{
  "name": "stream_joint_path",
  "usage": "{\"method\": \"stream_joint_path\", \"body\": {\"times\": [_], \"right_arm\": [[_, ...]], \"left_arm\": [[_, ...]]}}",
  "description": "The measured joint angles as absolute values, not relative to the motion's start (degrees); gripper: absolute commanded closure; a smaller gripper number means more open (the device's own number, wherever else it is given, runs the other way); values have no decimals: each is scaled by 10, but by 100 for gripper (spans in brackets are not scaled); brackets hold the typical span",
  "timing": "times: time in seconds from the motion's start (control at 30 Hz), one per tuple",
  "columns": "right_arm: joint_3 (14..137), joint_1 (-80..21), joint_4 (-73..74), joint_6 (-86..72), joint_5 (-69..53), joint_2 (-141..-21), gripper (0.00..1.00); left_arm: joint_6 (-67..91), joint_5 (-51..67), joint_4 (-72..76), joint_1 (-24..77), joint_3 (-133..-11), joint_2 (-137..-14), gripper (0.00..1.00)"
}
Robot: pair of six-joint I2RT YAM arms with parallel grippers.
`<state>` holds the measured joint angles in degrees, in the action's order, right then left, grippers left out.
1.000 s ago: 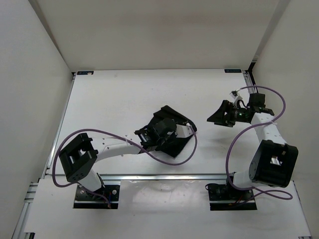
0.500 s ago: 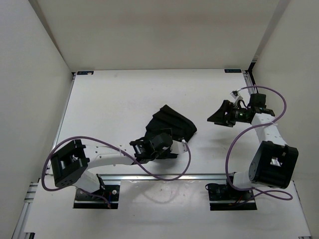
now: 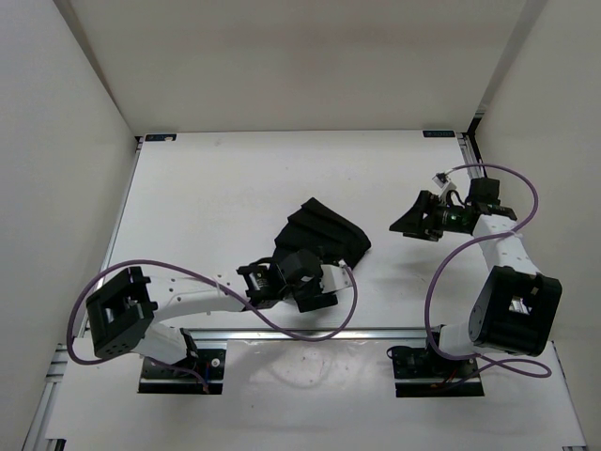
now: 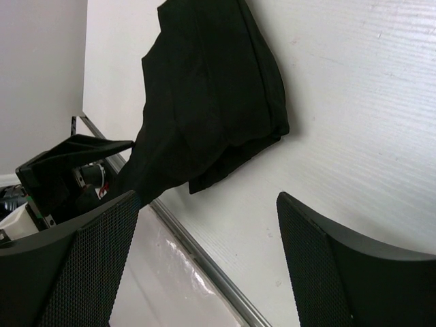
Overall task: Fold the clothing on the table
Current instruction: Fold the skirt
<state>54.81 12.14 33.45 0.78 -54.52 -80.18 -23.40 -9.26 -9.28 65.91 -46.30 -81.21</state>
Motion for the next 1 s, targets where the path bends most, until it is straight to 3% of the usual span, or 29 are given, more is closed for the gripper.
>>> {"method": "stream_joint_path", "body": {"times": [0.23,0.7,0.77,0.8,0.87,0.93,1.0], "right_arm": [[544,121,335,13,-544,-802,14],[544,119,341,20,-541,-802,13],[544,119,341,20,-541,-802,13],[544,119,341,20,-541,-802,14],[544,119,341,20,-541,-802,13],[544,120,341,20,-542,-802,13],[544,121,341,20,-541,-802,13]], "left_arm": [[-157,-70,-73,661,-445,-801,1],[-115,-114,-13,658,-416,-831,18],[-115,-118,-8,658,-416,-836,28],[-114,-119,-3,657,-416,-839,41],[-110,-120,1,657,-416,-844,80],[-109,-121,3,655,-416,-848,97],[-110,-126,5,654,-416,-851,100]]}}
